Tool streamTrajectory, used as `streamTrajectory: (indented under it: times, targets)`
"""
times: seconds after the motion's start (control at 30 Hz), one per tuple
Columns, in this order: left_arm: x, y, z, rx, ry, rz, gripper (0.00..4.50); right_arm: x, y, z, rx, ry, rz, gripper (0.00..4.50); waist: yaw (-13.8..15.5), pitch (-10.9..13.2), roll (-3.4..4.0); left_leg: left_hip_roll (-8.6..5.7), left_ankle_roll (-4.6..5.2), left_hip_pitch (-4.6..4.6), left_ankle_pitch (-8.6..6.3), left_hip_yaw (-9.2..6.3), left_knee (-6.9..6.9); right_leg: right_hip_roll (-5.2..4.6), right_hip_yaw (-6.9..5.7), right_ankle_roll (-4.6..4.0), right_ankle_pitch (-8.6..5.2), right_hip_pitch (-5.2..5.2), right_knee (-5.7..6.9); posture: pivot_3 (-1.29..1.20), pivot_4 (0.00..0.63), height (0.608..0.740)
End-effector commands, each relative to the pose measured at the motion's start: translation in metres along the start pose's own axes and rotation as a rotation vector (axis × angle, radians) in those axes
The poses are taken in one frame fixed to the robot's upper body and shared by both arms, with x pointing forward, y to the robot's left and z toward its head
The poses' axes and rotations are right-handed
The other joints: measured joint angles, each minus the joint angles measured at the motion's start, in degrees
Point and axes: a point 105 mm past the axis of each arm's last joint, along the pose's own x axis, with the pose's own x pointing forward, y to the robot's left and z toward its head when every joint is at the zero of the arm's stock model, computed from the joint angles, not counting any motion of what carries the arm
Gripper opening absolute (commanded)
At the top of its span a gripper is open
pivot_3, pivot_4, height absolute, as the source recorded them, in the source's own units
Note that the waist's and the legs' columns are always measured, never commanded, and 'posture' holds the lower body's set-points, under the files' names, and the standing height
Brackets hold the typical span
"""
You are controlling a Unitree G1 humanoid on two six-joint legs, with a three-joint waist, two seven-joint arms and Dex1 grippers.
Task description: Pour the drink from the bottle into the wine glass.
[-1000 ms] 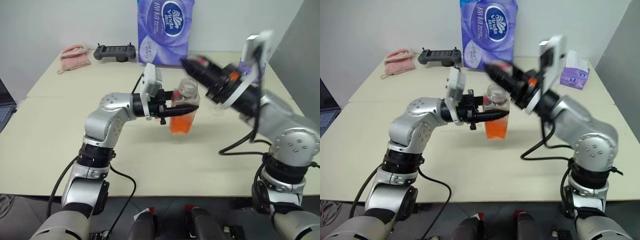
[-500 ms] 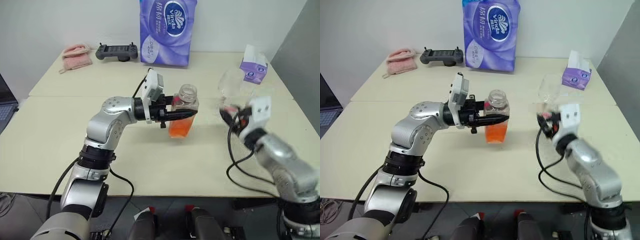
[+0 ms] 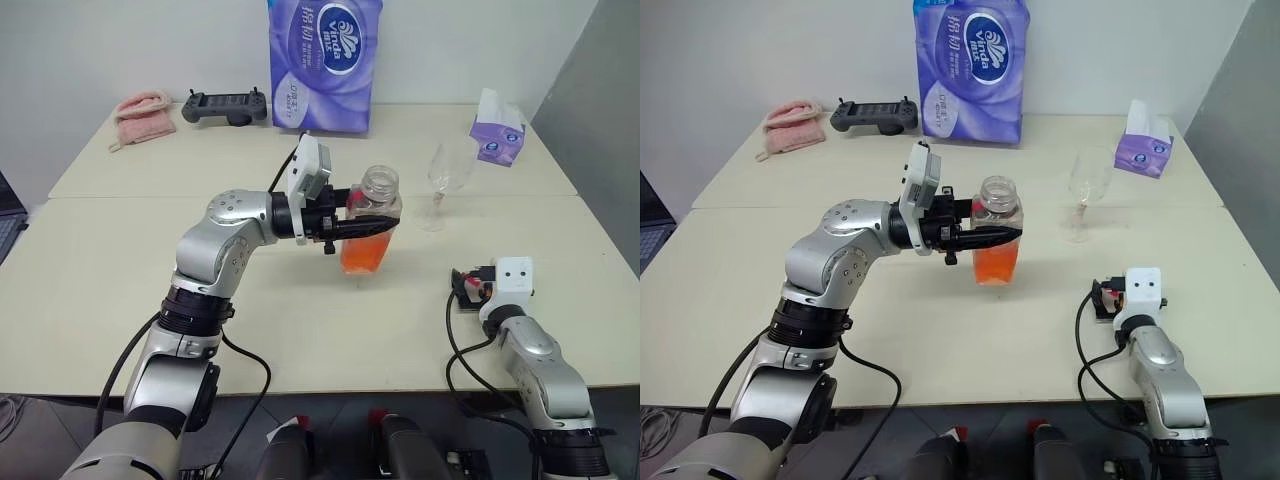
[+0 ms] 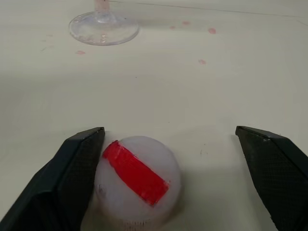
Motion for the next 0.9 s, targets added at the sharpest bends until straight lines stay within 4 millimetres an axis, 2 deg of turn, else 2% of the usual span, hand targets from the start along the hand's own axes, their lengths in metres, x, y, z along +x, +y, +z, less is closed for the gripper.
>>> streamTrajectory:
  times: [0.03,0.13,0.2,0.27,0.33,0.47,0.53,0.6,0.73,0.9]
  targets:
    - [-0.002,0.003,0.016,0.051,-0.030,0.017,1.92,-0.015,0.002,0.039,-0.031,-0.112,0.077,4.48,0.05,0.00,0.00,-0.01,0.00,-0.02,0.00,0.00,0.00,0.00,0.00,0.00,0.00,-0.01,0.00,0.00,0.150,0.740]
    - [-0.006,0.010,0.016,0.052,-0.031,0.066,1.92,-0.037,0.005,0.080,-0.085,-0.236,0.202,4.48,0.14,0.00,0.00,-0.03,0.01,-0.05,-0.01,-0.04,0.02,-0.03,-0.02,0.00,0.00,0.00,-0.02,0.00,0.150,0.740]
    - [-0.010,0.017,0.016,0.062,-0.031,0.118,1.92,-0.057,0.020,0.108,-0.081,-0.336,0.384,4.48,0.15,0.00,0.00,-0.05,0.02,-0.04,-0.01,-0.06,0.02,-0.04,-0.05,0.01,0.00,0.02,-0.03,0.00,0.150,0.740]
    - [-0.015,0.030,0.016,0.091,-0.029,0.211,1.92,-0.079,0.039,0.128,-0.059,-0.378,0.591,4.48,0.06,0.01,0.00,-0.03,0.03,-0.02,-0.01,-0.12,0.02,-0.02,-0.09,0.01,0.00,0.05,-0.05,0.00,0.150,0.740]
    - [-0.026,0.056,0.019,0.134,-0.024,0.403,1.92,-0.094,0.050,0.150,-0.059,-0.395,0.754,4.48,-0.09,0.02,-0.02,-0.01,0.03,0.02,-0.02,-0.13,0.02,0.00,-0.09,0.01,0.00,0.09,-0.05,0.00,0.150,0.740]
    - [-0.060,0.104,0.037,0.215,-0.045,0.794,1.92,-0.102,0.064,0.183,-0.085,-0.406,0.907,4.48,0.03,0.04,-0.06,-0.02,0.04,0.07,-0.02,-0.27,0.03,-0.01,-0.21,0.00,0.01,0.22,-0.10,0.00,0.150,0.740]
    - [-0.079,0.119,0.045,0.224,-0.072,0.965,1.92,-0.104,0.074,0.194,-0.090,-0.415,0.964,4.48,0.05,0.05,-0.09,-0.03,0.05,0.04,-0.02,-0.29,0.03,-0.03,-0.23,0.00,0.01,0.21,-0.12,0.00,0.150,0.740]
    - [-0.092,0.126,0.046,0.234,-0.073,1.060,1.92,-0.103,0.080,0.200,-0.086,-0.421,0.989,4.48,0.12,0.05,-0.09,-0.03,0.05,0.00,-0.03,-0.31,0.03,-0.06,-0.26,0.00,0.01,0.20,-0.14,0.00,0.150,0.740]
    - [-0.132,0.135,0.024,0.254,-0.027,1.291,1.92,-0.099,0.091,0.209,-0.093,-0.443,1.024,4.48,0.37,0.05,-0.09,-0.12,0.05,-0.04,-0.02,-0.25,0.05,-0.19,-0.24,0.02,0.01,0.17,-0.14,0.00,0.150,0.740]
    - [-0.152,0.134,0.001,0.194,-0.068,1.376,1.92,-0.095,0.096,0.211,-0.093,-0.443,1.038,4.48,0.44,0.05,-0.09,-0.10,0.04,-0.12,-0.02,-0.27,0.07,-0.29,-0.26,0.02,0.03,0.06,-0.10,0.00,0.150,0.740]
